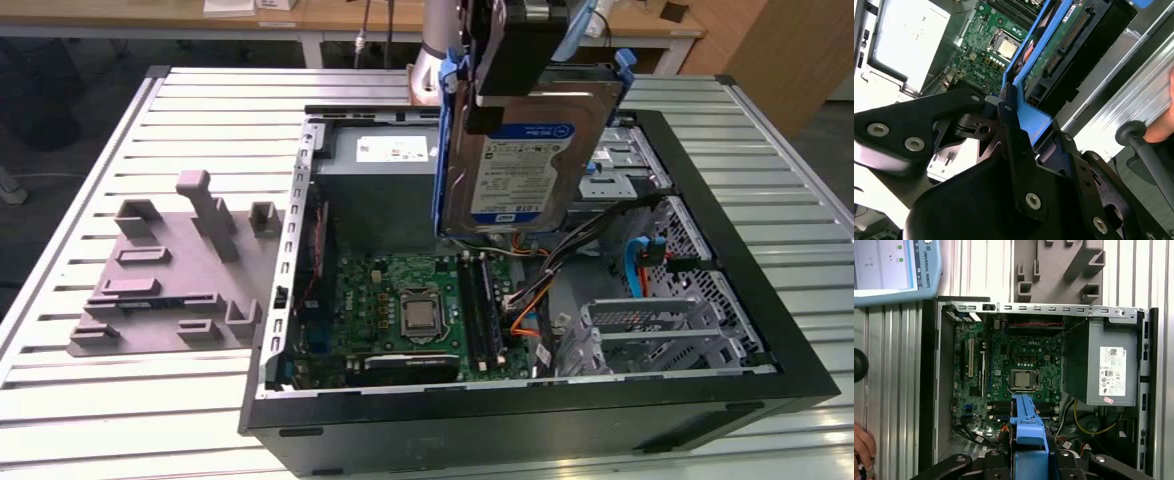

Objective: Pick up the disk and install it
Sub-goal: 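Insert the disk into the insertion slot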

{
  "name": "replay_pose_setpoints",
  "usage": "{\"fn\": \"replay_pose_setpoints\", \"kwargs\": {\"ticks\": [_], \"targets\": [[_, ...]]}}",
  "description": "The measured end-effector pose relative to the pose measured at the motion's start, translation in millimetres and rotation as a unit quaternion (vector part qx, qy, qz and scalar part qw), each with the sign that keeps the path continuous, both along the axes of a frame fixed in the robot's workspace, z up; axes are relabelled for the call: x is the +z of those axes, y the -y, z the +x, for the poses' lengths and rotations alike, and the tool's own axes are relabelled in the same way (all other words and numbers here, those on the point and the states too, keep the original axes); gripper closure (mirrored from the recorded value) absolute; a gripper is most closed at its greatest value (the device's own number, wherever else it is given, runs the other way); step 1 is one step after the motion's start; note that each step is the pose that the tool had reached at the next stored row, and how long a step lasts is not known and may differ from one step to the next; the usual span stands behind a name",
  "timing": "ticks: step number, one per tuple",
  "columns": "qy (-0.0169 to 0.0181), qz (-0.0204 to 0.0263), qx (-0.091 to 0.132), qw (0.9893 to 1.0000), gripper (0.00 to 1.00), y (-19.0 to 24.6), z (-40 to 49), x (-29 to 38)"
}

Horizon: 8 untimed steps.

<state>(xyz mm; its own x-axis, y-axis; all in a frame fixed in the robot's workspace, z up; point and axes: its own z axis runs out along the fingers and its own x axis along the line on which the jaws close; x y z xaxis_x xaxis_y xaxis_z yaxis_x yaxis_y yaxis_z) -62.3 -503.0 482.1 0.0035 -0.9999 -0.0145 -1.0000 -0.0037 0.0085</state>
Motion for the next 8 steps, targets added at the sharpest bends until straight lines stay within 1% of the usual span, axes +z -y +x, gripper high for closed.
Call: {"fn": "replay_pose_setpoints", "kwargs": {"ticks": [1, 3, 8], "targets": [[0.0, 0.0, 0.0, 1.0, 0.64, 1.8, 0.7, -0.4], [0.0, 0.0, 0.0, 1.0, 0.64, 3.9, 3.3, -1.1], [0.0, -0.0001, 0.0, 1.0, 0.64, 6.3, 12.2, -3.2]]}}
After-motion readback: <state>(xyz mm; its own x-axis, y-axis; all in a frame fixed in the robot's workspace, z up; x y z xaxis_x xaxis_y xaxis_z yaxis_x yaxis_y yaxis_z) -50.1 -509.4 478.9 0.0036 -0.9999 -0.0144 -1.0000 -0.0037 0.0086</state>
